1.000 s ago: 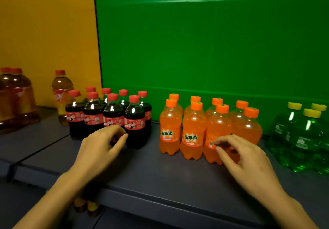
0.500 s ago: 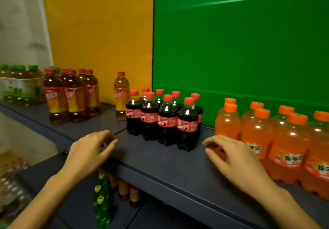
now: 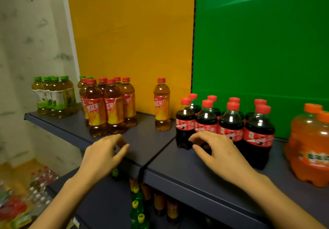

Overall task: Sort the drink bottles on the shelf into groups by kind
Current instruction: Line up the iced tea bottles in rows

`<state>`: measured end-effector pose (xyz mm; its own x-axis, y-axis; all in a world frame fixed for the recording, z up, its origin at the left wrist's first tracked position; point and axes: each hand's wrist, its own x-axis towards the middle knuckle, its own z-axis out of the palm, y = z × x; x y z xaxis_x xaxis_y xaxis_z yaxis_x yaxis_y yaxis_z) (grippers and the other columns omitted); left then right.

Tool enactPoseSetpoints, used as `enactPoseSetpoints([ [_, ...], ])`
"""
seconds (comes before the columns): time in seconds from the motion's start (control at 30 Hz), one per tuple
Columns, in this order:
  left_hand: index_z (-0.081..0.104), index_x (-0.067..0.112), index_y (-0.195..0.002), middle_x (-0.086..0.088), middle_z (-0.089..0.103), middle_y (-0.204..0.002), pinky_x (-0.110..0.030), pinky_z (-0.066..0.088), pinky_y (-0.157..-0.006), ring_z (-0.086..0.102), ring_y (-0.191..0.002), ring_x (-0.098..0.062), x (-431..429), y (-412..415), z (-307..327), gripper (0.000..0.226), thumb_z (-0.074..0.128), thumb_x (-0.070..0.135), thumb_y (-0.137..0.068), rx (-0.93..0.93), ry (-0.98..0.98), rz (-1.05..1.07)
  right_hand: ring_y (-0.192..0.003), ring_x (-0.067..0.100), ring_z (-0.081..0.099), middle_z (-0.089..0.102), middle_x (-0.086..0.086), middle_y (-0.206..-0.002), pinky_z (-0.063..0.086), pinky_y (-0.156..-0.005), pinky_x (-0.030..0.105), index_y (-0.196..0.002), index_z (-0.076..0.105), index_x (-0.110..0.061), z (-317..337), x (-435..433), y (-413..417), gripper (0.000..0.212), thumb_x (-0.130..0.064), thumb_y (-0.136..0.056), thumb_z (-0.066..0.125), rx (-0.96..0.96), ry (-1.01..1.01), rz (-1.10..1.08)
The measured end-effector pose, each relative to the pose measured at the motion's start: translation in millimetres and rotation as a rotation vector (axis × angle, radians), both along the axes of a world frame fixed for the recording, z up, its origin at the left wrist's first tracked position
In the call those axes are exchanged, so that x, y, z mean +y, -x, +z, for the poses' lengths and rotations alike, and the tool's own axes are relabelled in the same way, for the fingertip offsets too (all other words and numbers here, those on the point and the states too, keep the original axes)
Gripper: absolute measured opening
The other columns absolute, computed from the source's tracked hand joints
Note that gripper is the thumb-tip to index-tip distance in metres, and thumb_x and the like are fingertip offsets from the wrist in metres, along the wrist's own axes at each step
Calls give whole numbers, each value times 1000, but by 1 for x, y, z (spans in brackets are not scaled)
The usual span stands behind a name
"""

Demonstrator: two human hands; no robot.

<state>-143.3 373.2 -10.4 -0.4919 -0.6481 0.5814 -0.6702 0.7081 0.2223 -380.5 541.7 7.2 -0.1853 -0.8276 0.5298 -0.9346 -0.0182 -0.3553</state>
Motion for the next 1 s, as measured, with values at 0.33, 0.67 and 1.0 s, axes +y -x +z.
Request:
enactPoseSetpoints([
  [0.33,51,16,-115,-2,60,-113,-39,49,-79,59,-101,-24,-72,-4,4,37,60,36,-85,208,-91,-14,-116,14,49,48,-1,-132,42,-99,32,-131,43,-17,-2,-123,-44,41,-18,-91,52,-200,74,84],
  [0.67,17,1,-142,-17,29,-145,-38,27,-111,29,-135,-29,-117,37,11,81,67,22,-82,426,-170,30,-143,28,11,8,13,-155,17,-114,35,-146,3,-3,-2,-219,-38,80,-16,-89,57,-521,278,-252],
  [1.0,10,0,-143,-21,28,-146,-41,25,-111,27,-135,-33,-144,64,-2,84,66,15,-82,609,-234,73,-138,33,24,25,17,-149,26,-111,45,-145,6,-7,-14,-275,-8,101,-29,-74,75,-705,336,-379],
])
